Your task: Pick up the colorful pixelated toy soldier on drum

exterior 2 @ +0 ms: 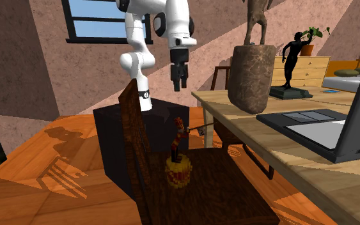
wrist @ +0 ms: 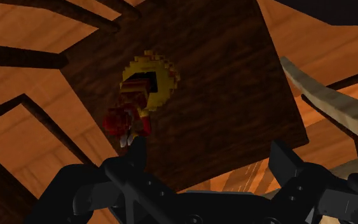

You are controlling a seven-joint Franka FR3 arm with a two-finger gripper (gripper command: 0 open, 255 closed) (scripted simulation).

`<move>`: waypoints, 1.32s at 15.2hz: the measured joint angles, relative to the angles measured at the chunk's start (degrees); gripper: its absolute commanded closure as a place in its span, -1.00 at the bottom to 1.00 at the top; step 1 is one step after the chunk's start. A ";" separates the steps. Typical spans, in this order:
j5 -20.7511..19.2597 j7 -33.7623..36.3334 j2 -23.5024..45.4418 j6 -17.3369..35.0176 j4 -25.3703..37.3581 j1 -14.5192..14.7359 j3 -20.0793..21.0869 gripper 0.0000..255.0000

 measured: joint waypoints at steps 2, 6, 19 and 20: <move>3.46 -4.28 5.91 1.75 4.10 -0.33 -0.74 -1.00; 9.96 -12.16 15.60 3.35 11.76 -2.26 -0.54 -1.00; 18.76 -21.79 32.14 6.87 24.11 -7.08 3.31 -1.00; 18.93 -21.92 32.56 7.27 24.12 -7.15 3.43 -1.00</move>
